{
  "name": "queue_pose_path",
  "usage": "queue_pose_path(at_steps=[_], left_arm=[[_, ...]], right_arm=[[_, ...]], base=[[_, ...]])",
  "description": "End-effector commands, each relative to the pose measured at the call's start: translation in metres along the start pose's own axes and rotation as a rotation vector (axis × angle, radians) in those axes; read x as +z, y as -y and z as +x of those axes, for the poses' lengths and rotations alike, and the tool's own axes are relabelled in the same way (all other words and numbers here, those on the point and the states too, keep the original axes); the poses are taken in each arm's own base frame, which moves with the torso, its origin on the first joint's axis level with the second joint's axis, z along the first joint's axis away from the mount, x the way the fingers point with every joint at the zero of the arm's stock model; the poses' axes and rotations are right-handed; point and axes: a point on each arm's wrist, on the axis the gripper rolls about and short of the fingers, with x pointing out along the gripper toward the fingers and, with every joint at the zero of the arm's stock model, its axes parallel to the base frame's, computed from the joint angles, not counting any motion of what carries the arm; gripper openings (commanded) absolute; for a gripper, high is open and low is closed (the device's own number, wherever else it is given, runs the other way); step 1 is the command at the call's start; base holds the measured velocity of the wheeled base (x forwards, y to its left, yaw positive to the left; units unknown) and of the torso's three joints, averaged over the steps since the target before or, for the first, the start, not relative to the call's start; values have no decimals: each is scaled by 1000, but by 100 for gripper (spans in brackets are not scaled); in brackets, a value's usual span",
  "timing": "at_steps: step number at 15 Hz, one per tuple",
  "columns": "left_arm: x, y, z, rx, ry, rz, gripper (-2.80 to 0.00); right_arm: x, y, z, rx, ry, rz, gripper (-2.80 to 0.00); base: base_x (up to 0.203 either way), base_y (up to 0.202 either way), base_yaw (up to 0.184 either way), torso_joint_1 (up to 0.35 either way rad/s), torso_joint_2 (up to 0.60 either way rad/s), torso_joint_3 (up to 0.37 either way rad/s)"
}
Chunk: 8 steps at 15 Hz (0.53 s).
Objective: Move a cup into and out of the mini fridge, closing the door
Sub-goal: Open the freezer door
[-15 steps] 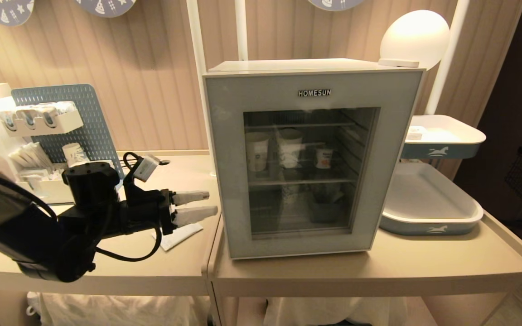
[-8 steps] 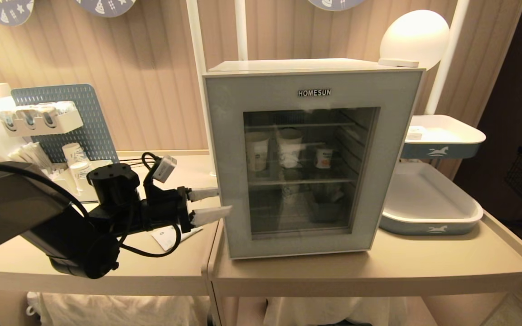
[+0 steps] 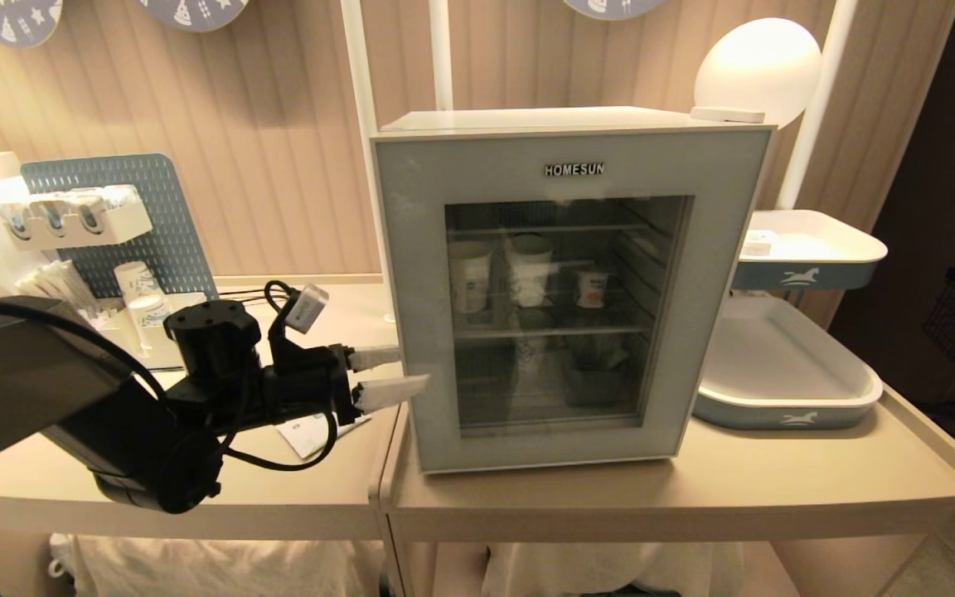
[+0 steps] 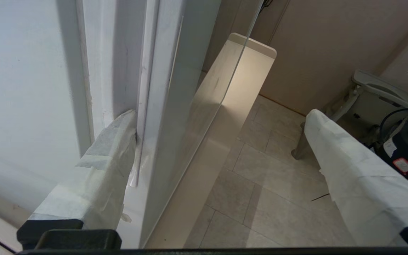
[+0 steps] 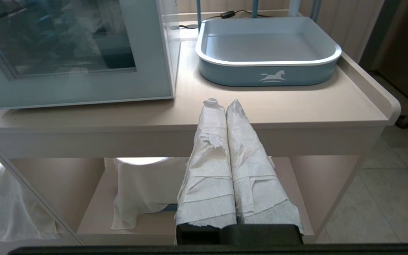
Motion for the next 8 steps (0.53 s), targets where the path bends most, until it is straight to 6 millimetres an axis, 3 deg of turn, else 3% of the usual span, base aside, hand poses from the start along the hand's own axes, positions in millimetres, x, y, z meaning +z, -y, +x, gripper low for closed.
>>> queue_pose_path(at_steps=[1,8], left_arm=[[12,19,-7,-29,13,11,0],[15,92,-31,-103,-3,12,0]], right_arm=[[0,0,0,1,-1,0,-280],[0,0,0,0,-1,0,-280]], base=[[0,0,0,0,0,0],[0,0,0,0,0,0]])
